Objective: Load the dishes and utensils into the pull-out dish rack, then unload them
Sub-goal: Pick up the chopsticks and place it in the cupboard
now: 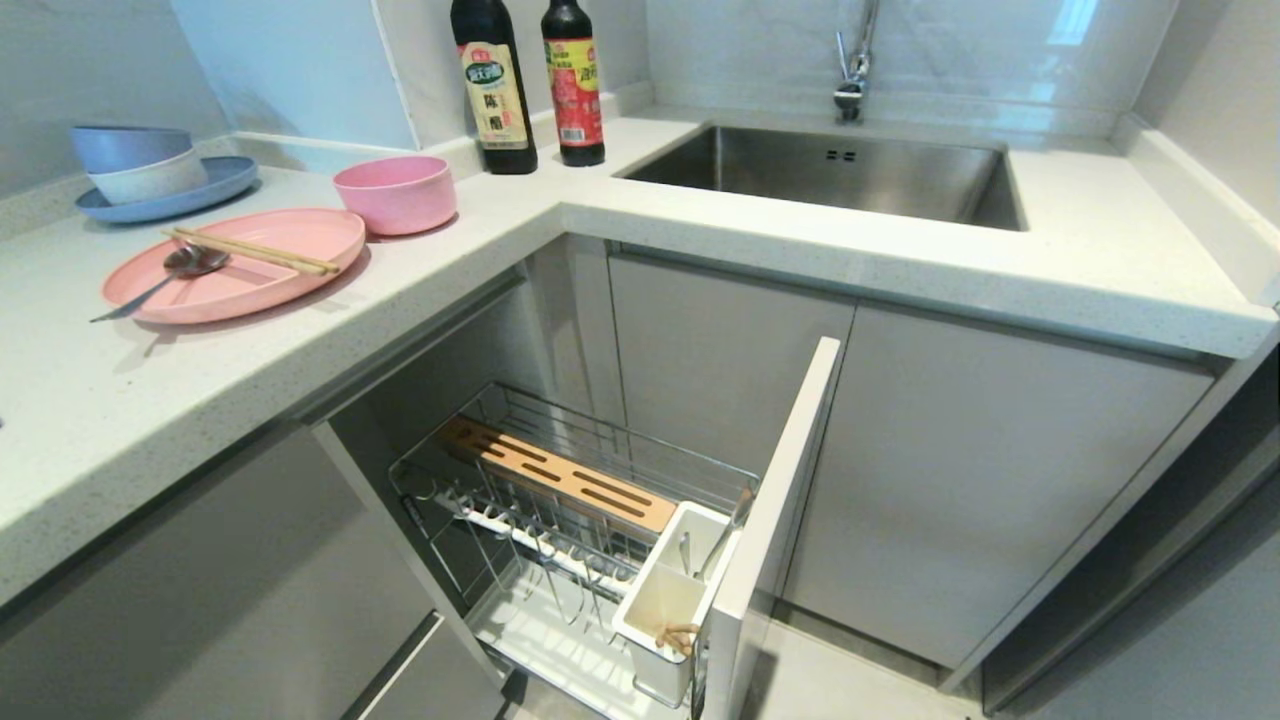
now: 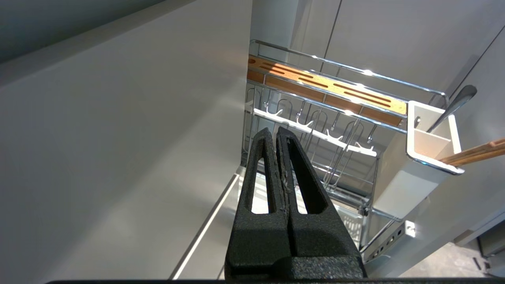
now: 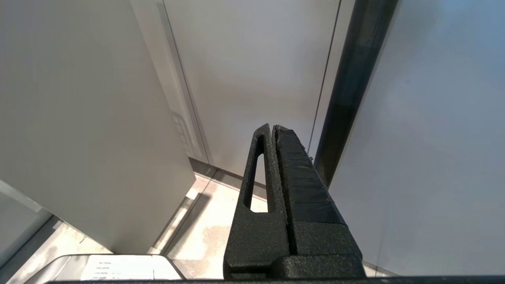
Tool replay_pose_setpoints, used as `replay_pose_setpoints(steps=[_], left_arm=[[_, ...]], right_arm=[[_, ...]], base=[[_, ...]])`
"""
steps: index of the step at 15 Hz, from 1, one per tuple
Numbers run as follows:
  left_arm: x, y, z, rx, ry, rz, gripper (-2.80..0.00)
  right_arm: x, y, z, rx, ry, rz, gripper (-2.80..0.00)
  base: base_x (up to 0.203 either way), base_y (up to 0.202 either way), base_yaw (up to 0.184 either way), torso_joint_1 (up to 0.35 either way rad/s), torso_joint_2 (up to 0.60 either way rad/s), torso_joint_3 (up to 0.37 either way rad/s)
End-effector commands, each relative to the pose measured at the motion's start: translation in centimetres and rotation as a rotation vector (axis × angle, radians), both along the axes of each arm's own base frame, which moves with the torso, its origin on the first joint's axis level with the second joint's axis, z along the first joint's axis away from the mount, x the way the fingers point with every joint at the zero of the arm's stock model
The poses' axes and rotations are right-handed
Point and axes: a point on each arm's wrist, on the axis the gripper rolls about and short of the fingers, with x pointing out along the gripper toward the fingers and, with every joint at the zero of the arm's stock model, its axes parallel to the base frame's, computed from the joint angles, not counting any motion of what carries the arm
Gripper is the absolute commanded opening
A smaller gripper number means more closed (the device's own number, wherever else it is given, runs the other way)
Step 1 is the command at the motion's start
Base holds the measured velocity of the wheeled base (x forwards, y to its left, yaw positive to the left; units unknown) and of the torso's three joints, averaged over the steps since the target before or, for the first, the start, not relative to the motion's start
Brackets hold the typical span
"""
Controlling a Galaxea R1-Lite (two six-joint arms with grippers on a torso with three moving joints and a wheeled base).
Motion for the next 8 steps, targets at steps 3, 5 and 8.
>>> replay_pose_setpoints(steps=[3,5,8], left_arm=[[-0.1,0.0,0.8,0.084,-0.058,0.002,-2.80],[-1.0,0.0,3.2,0.091,-0.148,-0.003,-2.80],[-4.6,-0.2,10.0,0.105,-0.298,-0.057,-2.80]], right_arm=[[0.0,0.0,0.0,0.000,0.001,0.001,-2.80],[0.0,0.0,0.0,0.000,0.001,0.002,-2.80],[0.0,0.0,0.0,0.000,0.001,0.001,-2.80]], base=[[0.000,0.000,0.000,0.000,0.00,0.000],[0.000,0.000,0.000,0.000,0.00,0.000],[0.000,0.000,0.000,0.000,0.00,0.000]])
